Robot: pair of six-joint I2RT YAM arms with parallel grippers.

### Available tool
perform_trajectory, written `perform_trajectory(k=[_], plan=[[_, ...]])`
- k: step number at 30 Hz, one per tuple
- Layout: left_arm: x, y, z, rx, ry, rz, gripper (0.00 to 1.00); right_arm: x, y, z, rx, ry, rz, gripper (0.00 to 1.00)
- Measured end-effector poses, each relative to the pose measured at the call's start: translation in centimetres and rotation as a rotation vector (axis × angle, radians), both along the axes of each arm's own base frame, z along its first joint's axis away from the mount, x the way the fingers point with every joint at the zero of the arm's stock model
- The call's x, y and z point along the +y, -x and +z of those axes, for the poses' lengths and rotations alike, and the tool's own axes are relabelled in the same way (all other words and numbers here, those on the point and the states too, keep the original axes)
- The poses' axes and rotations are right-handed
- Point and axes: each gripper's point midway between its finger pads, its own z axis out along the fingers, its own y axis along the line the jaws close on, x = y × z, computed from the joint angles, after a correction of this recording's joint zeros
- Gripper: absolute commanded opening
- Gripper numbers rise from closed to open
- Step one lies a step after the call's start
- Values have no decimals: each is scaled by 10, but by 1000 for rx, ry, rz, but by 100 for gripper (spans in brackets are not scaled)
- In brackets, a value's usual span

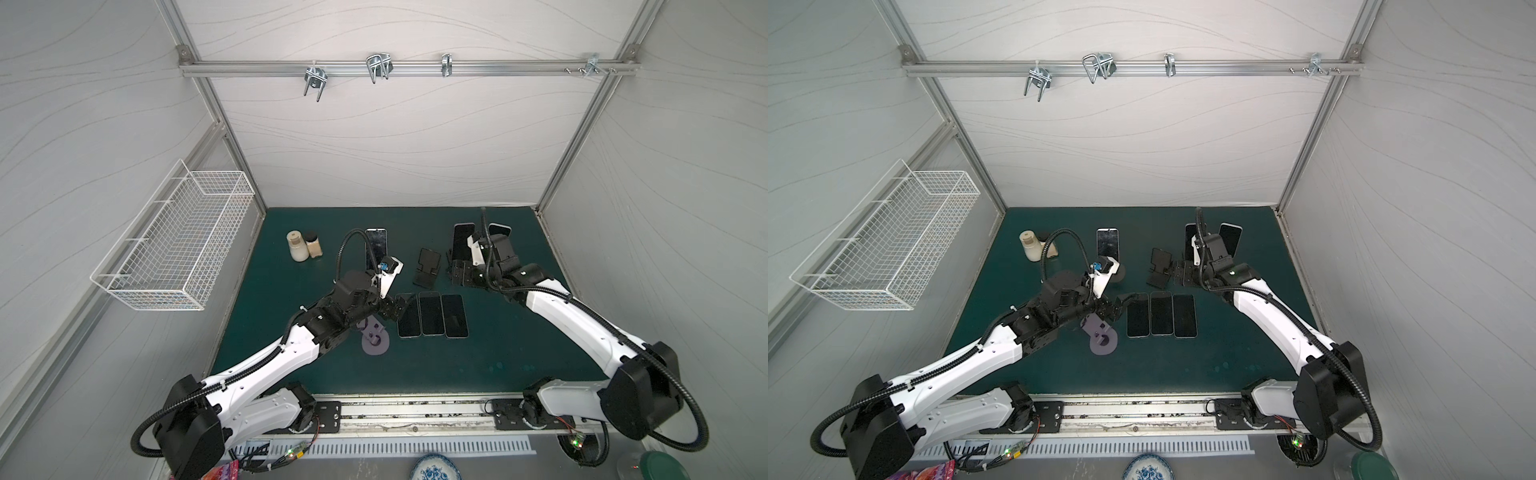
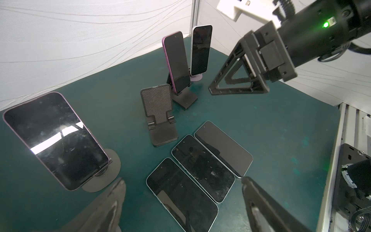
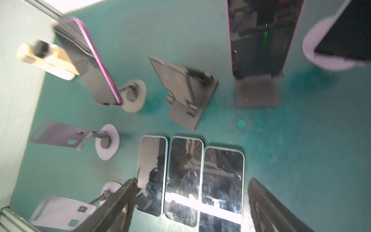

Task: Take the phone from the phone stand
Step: 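Lift the open right gripper up and away from the flat phones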

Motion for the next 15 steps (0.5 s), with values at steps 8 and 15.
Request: perform_trajectory(k=[8, 15], plan=[[14, -13, 0, 18, 17, 63, 91, 25, -8, 22, -81, -7, 75, 87], [23, -21, -5, 41, 22, 103, 91, 41, -10, 25, -119, -25, 121, 87]])
